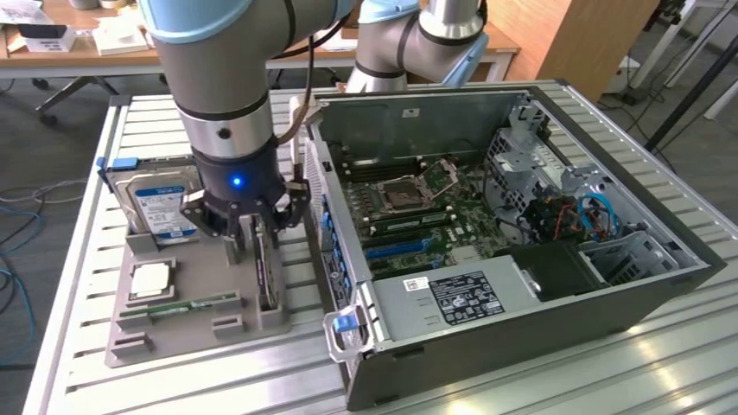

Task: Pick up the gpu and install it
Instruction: 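Pick up the gpu and move the gpu toward the slot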

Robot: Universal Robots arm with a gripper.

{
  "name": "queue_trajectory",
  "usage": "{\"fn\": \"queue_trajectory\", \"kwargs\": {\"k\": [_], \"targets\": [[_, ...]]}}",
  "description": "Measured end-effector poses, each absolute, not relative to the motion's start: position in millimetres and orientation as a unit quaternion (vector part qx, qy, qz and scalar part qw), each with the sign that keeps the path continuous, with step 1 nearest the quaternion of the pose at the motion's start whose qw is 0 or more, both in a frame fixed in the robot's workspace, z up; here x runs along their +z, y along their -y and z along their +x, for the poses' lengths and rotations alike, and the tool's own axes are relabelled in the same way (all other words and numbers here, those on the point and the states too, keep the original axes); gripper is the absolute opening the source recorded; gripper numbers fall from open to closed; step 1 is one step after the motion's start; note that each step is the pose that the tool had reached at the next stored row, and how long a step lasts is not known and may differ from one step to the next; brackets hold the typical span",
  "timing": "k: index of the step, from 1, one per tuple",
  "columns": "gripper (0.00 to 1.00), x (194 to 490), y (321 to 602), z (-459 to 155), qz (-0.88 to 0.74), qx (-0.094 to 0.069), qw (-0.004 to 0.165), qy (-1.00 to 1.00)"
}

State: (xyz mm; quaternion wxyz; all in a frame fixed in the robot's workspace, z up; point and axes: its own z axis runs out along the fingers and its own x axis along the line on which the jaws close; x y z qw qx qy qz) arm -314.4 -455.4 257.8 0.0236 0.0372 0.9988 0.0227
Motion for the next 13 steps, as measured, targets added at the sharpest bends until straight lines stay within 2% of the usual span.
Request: {"fn": "queue_trajectory", "kwargs": {"k": [13], "targets": [[0.47, 244, 456, -314, 0.037, 0.022, 0.024, -0.999]]}}
